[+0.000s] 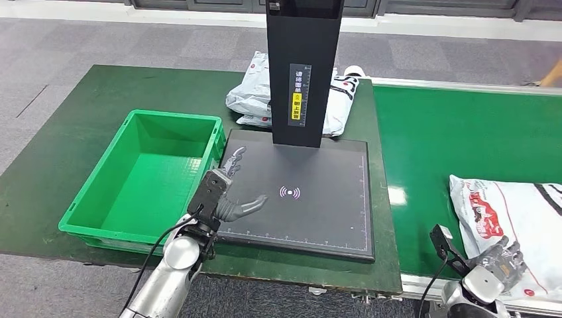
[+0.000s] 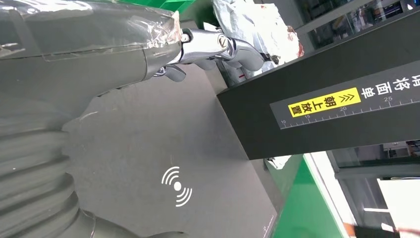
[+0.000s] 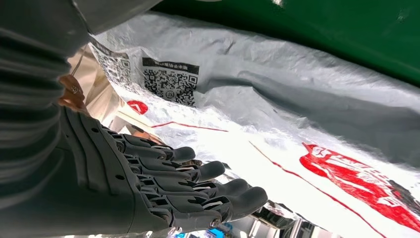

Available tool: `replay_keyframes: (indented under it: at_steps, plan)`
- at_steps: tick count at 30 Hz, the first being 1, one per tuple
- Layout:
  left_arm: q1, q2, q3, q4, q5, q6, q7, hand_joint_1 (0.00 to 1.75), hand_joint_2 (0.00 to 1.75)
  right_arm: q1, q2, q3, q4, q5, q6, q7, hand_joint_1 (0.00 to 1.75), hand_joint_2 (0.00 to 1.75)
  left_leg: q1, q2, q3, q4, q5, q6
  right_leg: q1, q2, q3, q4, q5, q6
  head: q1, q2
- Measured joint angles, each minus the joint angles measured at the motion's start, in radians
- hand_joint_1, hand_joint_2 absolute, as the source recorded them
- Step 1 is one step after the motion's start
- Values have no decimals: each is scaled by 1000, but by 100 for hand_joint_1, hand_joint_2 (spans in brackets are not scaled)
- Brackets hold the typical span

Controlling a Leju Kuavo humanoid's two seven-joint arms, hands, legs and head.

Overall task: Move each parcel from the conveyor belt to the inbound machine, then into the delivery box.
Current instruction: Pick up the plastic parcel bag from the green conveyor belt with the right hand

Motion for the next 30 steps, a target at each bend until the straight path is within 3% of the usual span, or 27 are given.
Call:
replay_keyframes:
  at_steps: [27,28,30]
  plan:
    - [12,-1,43,-24,-18,0,5,0,175,22,18,-34,-31,12,-15,-23,3,175,0,-1,0,0,0,0,0,-1,0,0,0,0,0,0]
    - [12,-1,43,-24,-18,0,5,0,175,23,19,-34,-33,12,-15,-23,33,175,0,-1,0,0,0,0,0,-1,0,0,0,0,0,0]
    - [12,-2,43,-24,-18,0,5,0,175,25,20,-34,-35,11,-14,-23,120,175,0,-1,0,0,0,0,0,-1,0,0,0,0,0,0]
